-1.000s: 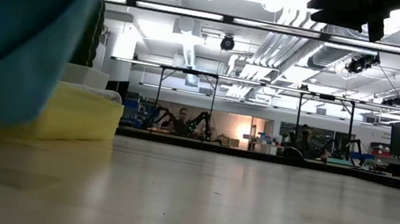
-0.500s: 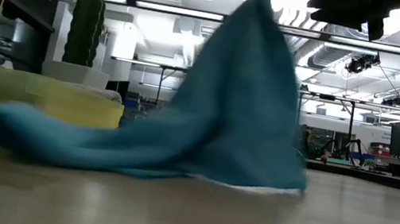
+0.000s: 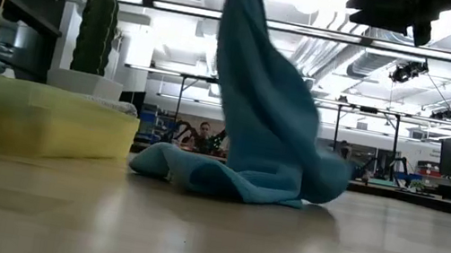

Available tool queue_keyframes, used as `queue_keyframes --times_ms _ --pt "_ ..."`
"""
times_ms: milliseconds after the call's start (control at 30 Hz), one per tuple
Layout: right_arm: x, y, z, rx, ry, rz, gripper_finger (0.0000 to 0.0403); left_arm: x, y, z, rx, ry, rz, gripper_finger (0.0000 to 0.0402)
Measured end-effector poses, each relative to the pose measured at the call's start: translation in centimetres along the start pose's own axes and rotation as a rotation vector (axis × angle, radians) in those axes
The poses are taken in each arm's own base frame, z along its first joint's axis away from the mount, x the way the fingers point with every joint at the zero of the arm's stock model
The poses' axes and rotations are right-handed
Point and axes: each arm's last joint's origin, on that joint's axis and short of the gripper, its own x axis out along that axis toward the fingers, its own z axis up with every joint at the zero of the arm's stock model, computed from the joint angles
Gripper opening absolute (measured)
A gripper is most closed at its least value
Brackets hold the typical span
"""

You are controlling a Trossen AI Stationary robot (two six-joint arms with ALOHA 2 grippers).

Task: Fold microfiber towels
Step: Fold the blue microfiber towel

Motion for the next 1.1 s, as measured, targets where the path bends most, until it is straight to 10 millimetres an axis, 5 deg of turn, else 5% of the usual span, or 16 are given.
queue_keyframes --times_ms 333,500,667,800,1100 --pt "0.0 0.3 -0.2 -0.009 0.035 0.106 0.0149 4.5 -11.4 -0.1 0.268 0.027 -0.104 0.0" --pt "0.0 0.5 -0.3 -0.012 0.058 0.181 0.0149 7.9 -15.2 -1.5 0.337 0.045 -0.12 0.0" --pt "-0.1 0.7 -0.4 -0.016 0.081 0.247 0.0149 11.0 -16.4 -3.6 0.348 0.135 -0.036 0.0" --pt "0.0 0.9 -1.1 -0.022 0.15 0.31 0.0149 11.3 -15.8 -4.6 0.309 0.164 0.104 0.0" --pt "1.5 3.3 -7.9 -0.085 0.583 0.446 0.0149 9.5 -13.6 -4.3 0.156 0.038 0.198 0.0"
